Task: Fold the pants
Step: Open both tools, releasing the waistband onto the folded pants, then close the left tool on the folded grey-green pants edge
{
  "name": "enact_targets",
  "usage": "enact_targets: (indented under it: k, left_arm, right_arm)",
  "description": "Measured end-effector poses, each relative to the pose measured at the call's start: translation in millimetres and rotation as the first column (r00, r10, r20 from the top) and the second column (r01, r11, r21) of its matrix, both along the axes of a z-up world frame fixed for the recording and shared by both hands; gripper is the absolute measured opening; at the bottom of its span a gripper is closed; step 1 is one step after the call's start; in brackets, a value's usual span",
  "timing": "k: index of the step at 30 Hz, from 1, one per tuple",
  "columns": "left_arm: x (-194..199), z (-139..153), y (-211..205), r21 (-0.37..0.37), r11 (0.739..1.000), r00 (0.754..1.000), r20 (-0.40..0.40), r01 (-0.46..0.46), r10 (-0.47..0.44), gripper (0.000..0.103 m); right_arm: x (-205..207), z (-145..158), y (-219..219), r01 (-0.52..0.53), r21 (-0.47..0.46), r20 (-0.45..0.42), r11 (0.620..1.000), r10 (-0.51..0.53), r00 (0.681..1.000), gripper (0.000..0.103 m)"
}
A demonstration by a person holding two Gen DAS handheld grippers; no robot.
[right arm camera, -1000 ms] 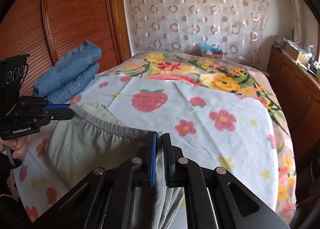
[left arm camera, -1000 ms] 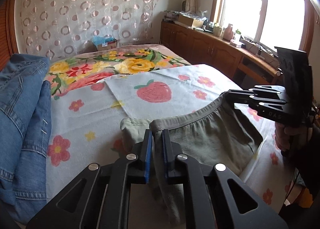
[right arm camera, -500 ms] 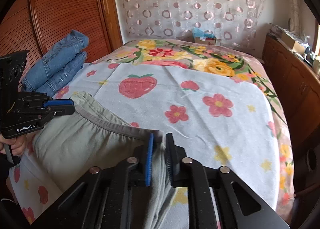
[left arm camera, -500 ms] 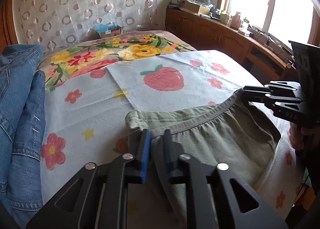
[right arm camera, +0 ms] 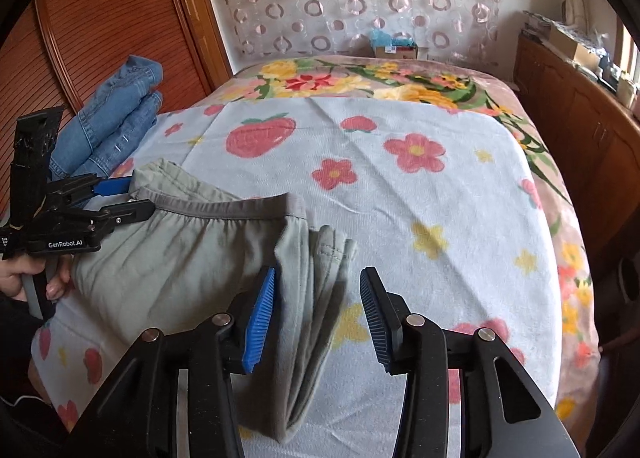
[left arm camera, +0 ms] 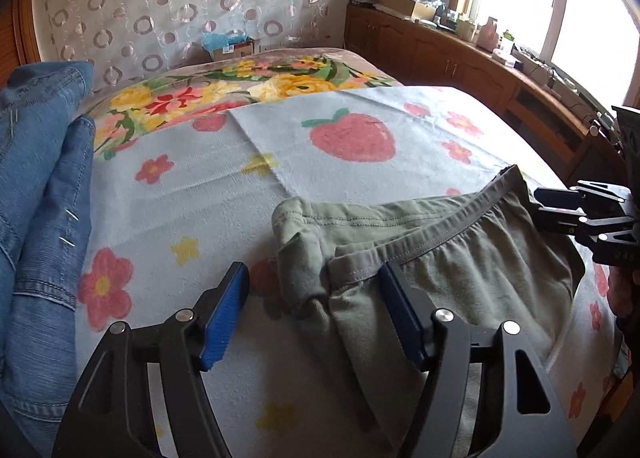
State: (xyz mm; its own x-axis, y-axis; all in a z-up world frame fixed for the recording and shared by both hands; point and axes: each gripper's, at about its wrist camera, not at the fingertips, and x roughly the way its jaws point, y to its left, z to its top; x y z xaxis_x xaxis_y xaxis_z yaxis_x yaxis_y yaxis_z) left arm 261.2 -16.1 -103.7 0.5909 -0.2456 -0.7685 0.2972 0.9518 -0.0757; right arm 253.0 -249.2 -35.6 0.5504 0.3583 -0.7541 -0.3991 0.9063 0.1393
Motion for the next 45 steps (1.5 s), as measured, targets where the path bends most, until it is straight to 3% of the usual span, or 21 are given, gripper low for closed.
enact_targets:
  k: [9,14,30,33,35,41,45]
  left_arm:
    - [-0.2,-0.4,-0.5,0.000,1.000,1.000,-0.004,0.001,-0.001,0.076]
    - [0.2,-1.0,-1.3,0.003,1.000,1.000,-0.004,0.003,-0.003,0.077]
    - [0.1,0.2,-1.7,-0.032,0.999,1.000,-0.005,-0.006,0.006,0.077]
    - [-0.5,2.1,3.0,-0.088,0.996,1.000,-0.006,0.005,-0.006,0.062]
    - [-2.9,2.5,2.6,-0.124,0.992,0.999,-0.012,0.036,-0.038,0.044]
    - [-9.1,8.9,0.1,-0.123,0.991,0.999,0.010,0.045,-0.044,0.029]
    - [-12.4,14.9,1.2,-0.123,0.991,0.999,0.030,0.046,-0.042,0.023]
  right_arm:
    - [12.4,-3.6,12.2,-0.007,-0.037,-0.003,0.999,0.007,1.000,0.045]
    - [7.9,-7.0,18.3,-0.013,-0.072,0.038,0.997,0.016,0.999,0.047]
    - [6.1,-8.7,19.3,-0.025,-0.083,0.053,0.996,0.030,0.998,0.054]
    - [6.2,-8.8,19.4,-0.028,-0.082,0.053,0.996,0.032,0.998,0.055]
    - [6.1,-8.8,19.4,-0.029,-0.081,0.052,0.996,0.033,0.998,0.055]
    - [5.5,-8.8,18.7,-0.030,-0.080,0.052,0.996,0.034,0.998,0.056]
    - [6.0,-8.6,18.9,-0.030,-0.076,0.051,0.997,0.034,0.998,0.056]
